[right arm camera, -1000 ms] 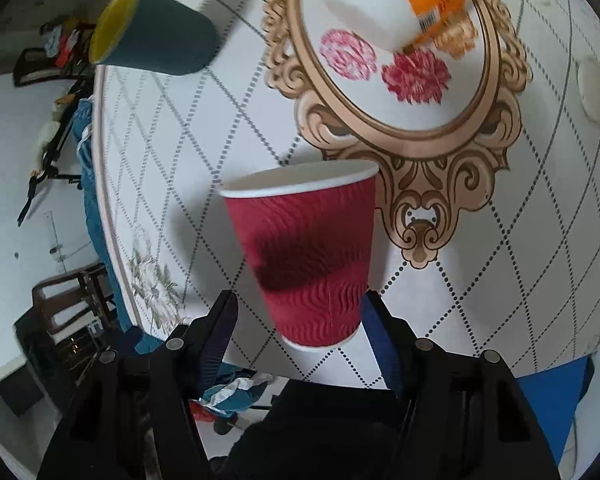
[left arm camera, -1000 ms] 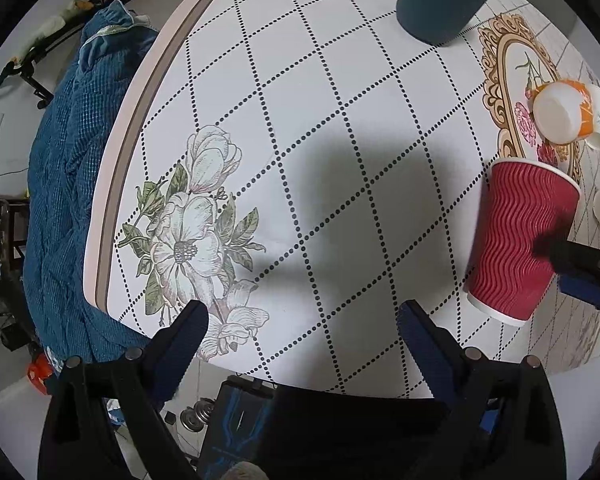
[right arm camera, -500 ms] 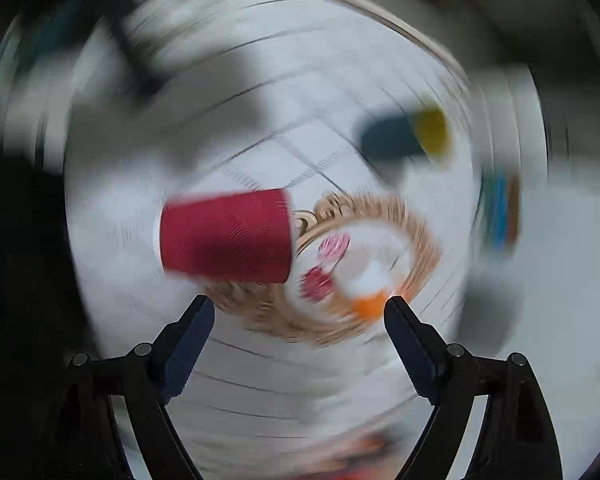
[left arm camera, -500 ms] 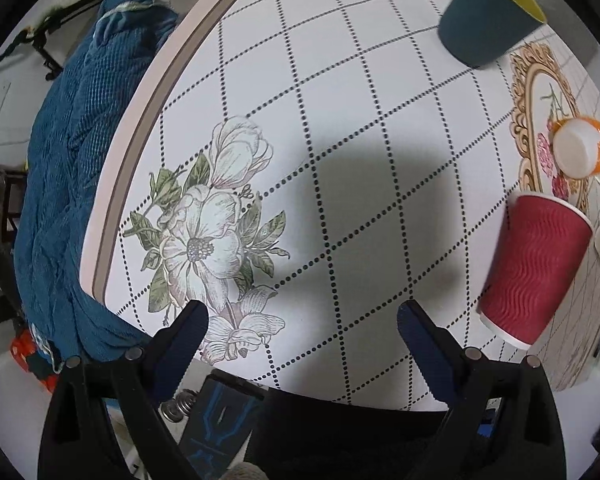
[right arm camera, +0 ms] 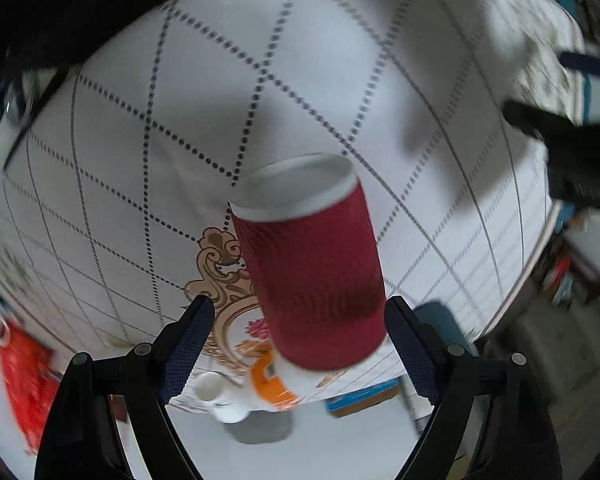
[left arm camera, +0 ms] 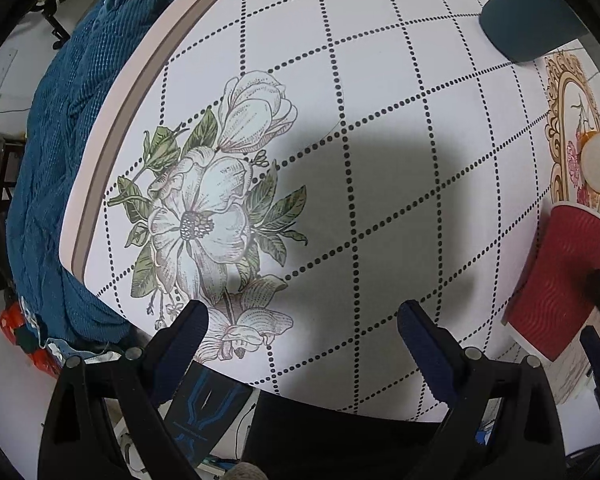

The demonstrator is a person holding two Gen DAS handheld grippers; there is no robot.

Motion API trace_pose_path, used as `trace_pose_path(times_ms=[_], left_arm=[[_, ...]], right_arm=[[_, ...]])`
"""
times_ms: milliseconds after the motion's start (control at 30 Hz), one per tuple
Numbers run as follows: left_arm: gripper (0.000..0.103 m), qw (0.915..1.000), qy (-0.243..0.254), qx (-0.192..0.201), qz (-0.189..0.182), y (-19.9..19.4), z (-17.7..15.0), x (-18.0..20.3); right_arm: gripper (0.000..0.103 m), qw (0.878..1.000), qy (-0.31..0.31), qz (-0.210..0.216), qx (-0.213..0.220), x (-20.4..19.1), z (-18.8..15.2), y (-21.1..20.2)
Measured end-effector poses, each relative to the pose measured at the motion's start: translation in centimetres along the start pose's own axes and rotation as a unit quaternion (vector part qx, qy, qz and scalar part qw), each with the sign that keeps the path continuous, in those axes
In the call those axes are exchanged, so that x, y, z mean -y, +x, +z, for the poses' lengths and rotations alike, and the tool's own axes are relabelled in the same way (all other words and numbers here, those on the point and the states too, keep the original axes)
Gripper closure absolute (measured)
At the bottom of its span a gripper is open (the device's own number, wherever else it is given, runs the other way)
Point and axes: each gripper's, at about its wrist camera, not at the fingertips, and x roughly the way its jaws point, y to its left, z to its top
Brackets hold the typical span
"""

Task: Flip cup upside down
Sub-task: 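Rotate the right tool to turn the red cup opening downward, then lower the inverted red cup with the right tool onto the table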

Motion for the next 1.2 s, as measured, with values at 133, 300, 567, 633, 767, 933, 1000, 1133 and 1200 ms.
trace_pose_path(times_ms=[133, 300, 567, 633, 767, 933, 1000, 1133, 1200], left_arm=[[0.006, 1.0, 0.001, -0.002, -0.001, 0.2, 0.0, 0.3], [0.006, 1.0, 0.004, -0.002, 0.001, 0.2, 0.1, 1.1], [0.006, 0.9999, 0.009, -0.003, 0.003, 0.0, 0.7, 1.4], [0.006, 0.9999, 0.011, -0.003, 0.002, -0.1, 0.8, 1.6], [0.006, 0.9999, 0.015, -0.002, 0.004, -0.4, 0.9, 2.1], [0.006, 0.9998, 0.017, 0.001, 0.006, -0.6, 1.2, 2.3], [0.006, 0.9998, 0.017, 0.001, 0.006, -0.7, 1.3, 2.2], [0.006, 0.9998, 0.019, 0.003, 0.007, -0.9, 1.3, 2.0], [0.006, 0.9998, 0.019, 0.003, 0.008, -0.9, 1.2, 2.0]], right_arm=[[0.014, 0.999, -0.037, -0.011, 0.001, -0.3, 1.0, 0.6], [0.014, 0.998, -0.057, -0.015, 0.008, -0.2, 1.1, 1.4], [0.014, 0.997, -0.07, -0.015, 0.012, -0.1, 2.6, 2.3], [0.016, 0.997, -0.07, -0.015, 0.012, 0.0, 2.7, 2.5], [0.026, 0.998, -0.055, -0.015, 0.012, -0.3, 3.4, 2.7], [0.026, 0.999, -0.04, -0.007, 0.018, 0.1, 3.3, 2.8], [0.026, 0.999, -0.03, -0.002, 0.02, 0.2, 3.2, 2.7], [0.027, 1.0, -0.004, 0.015, 0.021, 1.2, 2.8, 3.2], [0.027, 0.999, 0.015, 0.028, 0.021, 2.2, 2.7, 3.5]])
